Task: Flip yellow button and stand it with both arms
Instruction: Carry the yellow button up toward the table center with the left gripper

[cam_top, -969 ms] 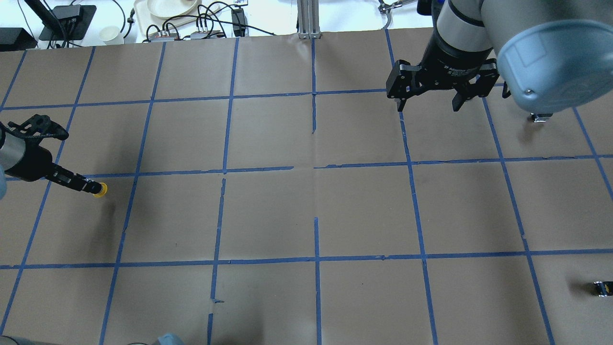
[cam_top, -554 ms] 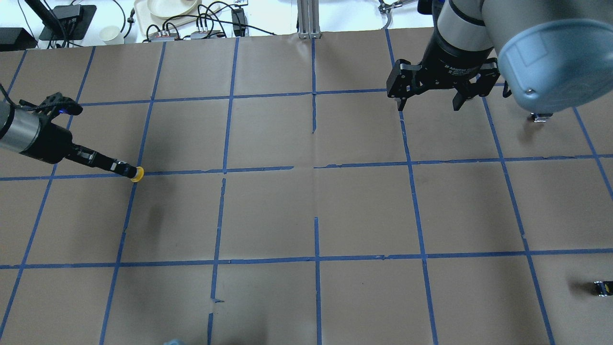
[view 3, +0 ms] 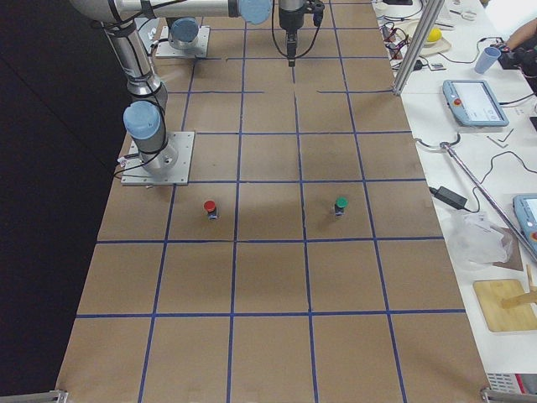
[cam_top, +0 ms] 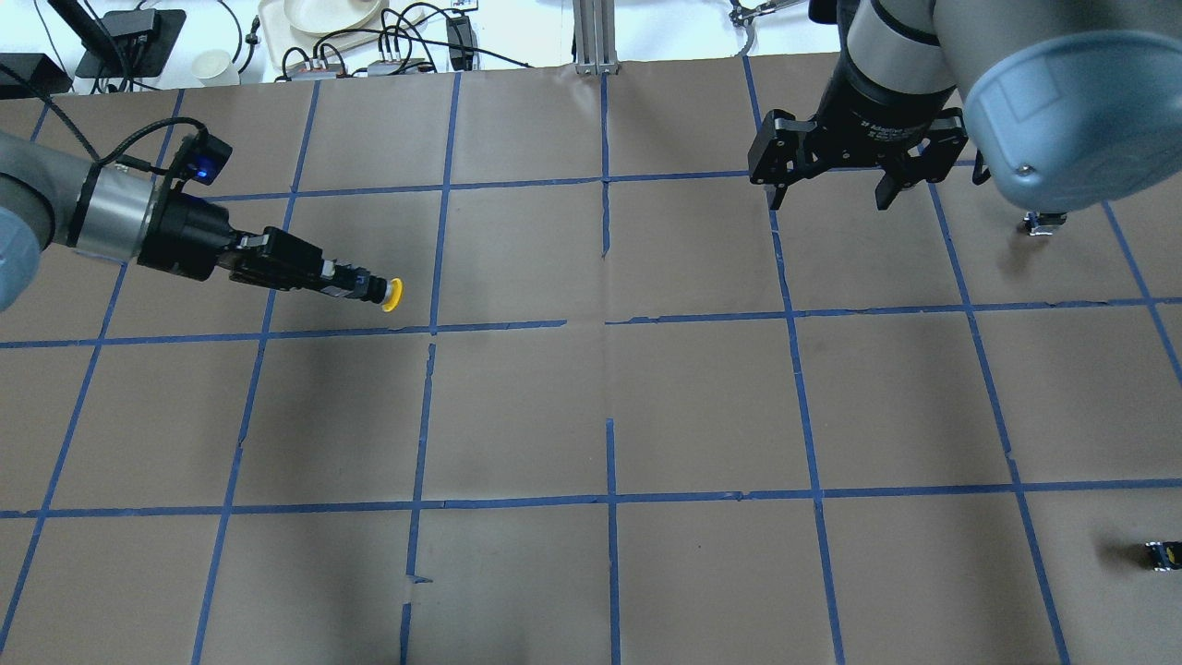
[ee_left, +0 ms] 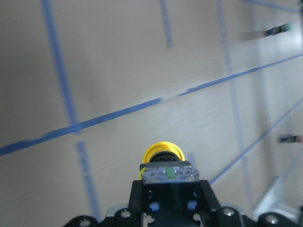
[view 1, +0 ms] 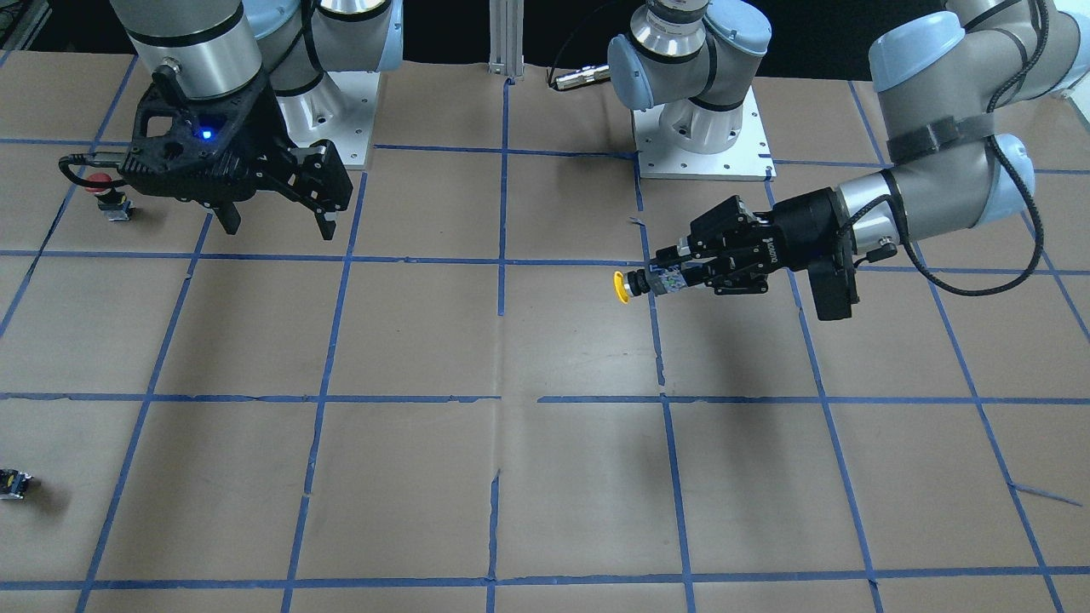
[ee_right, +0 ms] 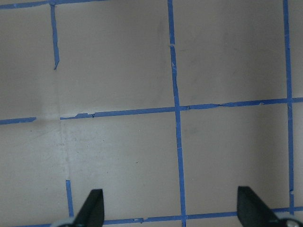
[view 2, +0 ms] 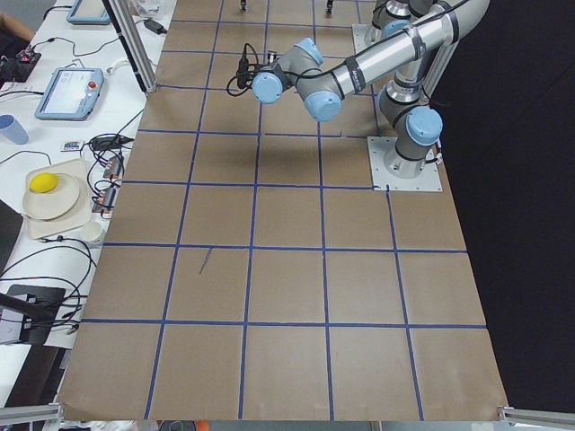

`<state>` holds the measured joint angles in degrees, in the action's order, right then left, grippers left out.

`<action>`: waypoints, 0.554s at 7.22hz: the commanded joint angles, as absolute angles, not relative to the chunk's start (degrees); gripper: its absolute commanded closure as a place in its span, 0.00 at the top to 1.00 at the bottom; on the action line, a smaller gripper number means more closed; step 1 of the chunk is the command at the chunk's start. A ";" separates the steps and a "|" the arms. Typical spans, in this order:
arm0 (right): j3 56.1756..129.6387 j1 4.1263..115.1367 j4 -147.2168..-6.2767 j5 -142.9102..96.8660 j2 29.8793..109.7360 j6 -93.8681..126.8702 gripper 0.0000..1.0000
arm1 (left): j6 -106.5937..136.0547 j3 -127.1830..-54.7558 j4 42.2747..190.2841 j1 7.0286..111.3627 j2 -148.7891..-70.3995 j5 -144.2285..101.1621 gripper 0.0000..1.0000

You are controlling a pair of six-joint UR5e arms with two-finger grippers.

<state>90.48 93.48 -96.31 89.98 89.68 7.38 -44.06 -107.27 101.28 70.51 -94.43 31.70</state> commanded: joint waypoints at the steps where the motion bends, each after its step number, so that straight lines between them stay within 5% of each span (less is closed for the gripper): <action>1: 90.44 90.72 -95.98 85.65 90.61 6.69 1.00 | -42.29 -107.67 103.80 77.13 -93.08 20.26 0.07; 4: 90.62 81.34 -89.58 73.89 92.20 6.68 1.00 | -39.46 -110.20 103.97 84.10 -91.67 6.80 0.07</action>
